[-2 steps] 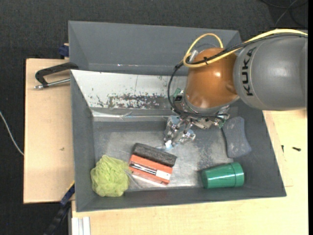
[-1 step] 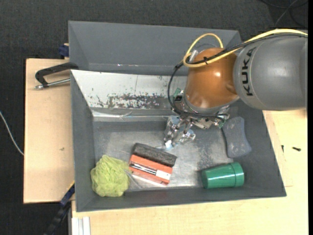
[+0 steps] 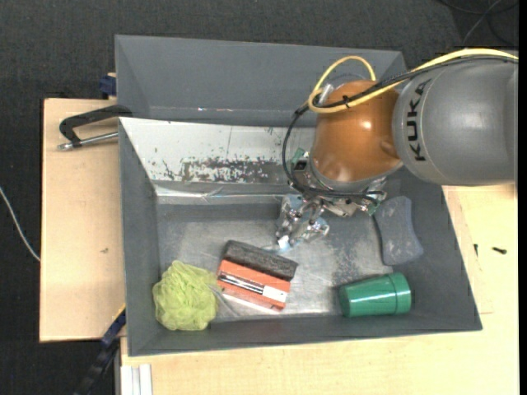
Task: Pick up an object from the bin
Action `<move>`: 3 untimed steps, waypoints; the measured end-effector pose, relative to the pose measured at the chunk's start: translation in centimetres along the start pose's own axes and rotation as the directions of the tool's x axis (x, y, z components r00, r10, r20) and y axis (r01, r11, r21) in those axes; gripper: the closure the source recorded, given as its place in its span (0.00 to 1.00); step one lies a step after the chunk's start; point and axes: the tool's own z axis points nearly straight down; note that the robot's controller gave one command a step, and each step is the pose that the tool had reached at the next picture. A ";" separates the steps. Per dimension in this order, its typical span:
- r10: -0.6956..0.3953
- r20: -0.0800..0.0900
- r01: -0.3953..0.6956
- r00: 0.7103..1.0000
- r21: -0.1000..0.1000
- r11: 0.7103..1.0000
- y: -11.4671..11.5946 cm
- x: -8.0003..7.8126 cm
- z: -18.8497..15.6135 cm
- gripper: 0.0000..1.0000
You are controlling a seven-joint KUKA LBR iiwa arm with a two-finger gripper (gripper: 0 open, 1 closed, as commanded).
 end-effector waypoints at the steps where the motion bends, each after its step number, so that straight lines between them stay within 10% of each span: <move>1: 0.000 0.000 0.000 1.000 0.000 1.000 0.0 0.0 0.0 1.00; 3: 0.000 0.000 0.000 1.000 0.000 1.000 0.0 0.0 0.0 1.00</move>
Offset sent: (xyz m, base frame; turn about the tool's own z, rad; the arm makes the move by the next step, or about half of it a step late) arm 0.0000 0.0000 0.0000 0.0000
